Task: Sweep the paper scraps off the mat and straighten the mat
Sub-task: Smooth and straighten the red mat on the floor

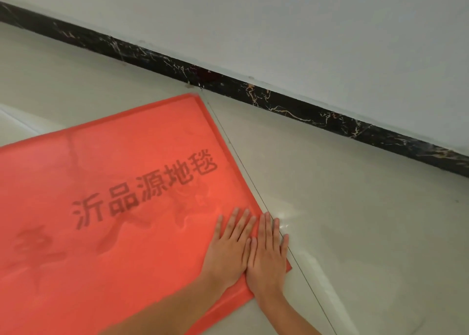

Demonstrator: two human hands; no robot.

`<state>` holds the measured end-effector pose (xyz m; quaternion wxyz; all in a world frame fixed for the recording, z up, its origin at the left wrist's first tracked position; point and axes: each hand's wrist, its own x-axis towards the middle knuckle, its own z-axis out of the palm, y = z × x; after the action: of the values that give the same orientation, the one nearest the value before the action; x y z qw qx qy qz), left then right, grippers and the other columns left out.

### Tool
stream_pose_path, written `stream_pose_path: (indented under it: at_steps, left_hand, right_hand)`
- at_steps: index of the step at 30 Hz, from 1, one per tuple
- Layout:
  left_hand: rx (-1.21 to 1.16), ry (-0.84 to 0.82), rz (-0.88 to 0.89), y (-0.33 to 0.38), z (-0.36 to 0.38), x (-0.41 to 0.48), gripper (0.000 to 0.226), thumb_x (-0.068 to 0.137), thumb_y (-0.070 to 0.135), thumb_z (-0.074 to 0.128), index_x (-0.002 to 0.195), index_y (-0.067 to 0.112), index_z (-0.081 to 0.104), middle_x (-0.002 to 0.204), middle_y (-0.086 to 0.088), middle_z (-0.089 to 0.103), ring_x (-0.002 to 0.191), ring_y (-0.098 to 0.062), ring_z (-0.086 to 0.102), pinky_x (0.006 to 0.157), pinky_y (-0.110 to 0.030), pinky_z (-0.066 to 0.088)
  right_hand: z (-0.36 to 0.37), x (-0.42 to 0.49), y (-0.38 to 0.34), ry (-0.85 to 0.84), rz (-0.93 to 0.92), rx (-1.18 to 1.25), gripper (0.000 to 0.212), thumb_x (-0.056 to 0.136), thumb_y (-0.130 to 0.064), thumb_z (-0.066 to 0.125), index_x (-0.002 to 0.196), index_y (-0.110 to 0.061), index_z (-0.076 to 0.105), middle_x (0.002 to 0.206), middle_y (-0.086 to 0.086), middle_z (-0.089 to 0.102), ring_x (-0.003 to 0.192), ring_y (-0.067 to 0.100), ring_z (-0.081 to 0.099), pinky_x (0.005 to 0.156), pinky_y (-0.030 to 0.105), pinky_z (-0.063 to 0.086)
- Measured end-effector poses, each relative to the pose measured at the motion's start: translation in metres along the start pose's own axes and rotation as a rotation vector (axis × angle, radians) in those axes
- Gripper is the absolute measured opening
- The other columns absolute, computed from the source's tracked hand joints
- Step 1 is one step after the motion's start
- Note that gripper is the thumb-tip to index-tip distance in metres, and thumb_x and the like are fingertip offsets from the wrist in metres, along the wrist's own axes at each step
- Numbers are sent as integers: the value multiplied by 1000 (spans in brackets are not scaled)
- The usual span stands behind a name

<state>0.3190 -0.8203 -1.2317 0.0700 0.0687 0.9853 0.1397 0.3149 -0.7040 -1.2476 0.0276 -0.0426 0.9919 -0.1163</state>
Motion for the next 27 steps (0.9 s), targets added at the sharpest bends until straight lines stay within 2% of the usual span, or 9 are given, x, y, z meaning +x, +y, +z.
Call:
stream_pose_path:
  at_steps: [3,9,16,19,21,23,25,27]
  left_hand:
    - [1,-12,-2,-2,-1,2,57,103,34,7,154,16,27,162,-1,20,151,-23,9,116,-50,13]
    - [10,-43,-6,-1,-8,1,58,100,36,28,154,14,23,162,-2,20,151,-25,9,116,-50,11]
    - [-29,-63,-1,0,-11,2,60,100,37,27,155,15,20,163,-1,15,151,-26,7,116,-49,6]
    - [-109,-241,-12,-1,-26,2,64,97,40,11,157,21,3,163,3,-8,150,-20,-15,118,-47,-10]
    - [-127,-380,14,-5,-45,8,65,96,38,12,156,24,-8,161,7,-19,146,-16,-25,118,-44,-17]
    - [-138,-592,25,-14,-65,28,64,99,27,24,156,23,-6,162,6,-17,148,-17,-20,120,-45,-11]
    - [-275,-798,-22,-25,-94,55,59,102,21,25,157,16,6,165,-3,-4,151,-22,-5,122,-47,1]
    - [-399,-784,-141,-33,-130,74,53,104,24,21,155,9,19,164,-10,10,151,-25,10,122,-42,9]
  right_hand:
    - [0,1,1,-14,-4,-2,60,100,-33,20,155,-12,9,163,3,11,150,20,5,118,47,9]
    - [-3,1,5,-61,-27,-35,60,100,-34,17,155,-11,10,163,5,10,149,22,6,117,48,9]
    - [-5,2,4,-95,-36,-46,60,100,-34,16,154,-10,10,163,5,8,150,23,5,118,47,5]
    - [-13,3,1,-140,-24,-48,58,100,-33,14,154,-10,12,163,6,9,149,24,6,118,47,4]
    - [-21,2,-5,-187,17,-33,58,100,-33,16,154,-11,15,162,7,13,149,25,9,118,46,4]
    - [-31,1,-12,-283,60,-12,60,98,-35,14,154,-12,12,161,6,14,148,23,8,117,46,4]
    - [-46,8,-20,-407,94,-45,66,92,-40,-1,153,-15,-7,163,3,-1,149,19,-6,118,47,2]
    - [-60,18,-25,-555,136,-125,60,89,-42,-10,140,-18,-31,158,-2,-24,145,17,-22,118,49,-2]
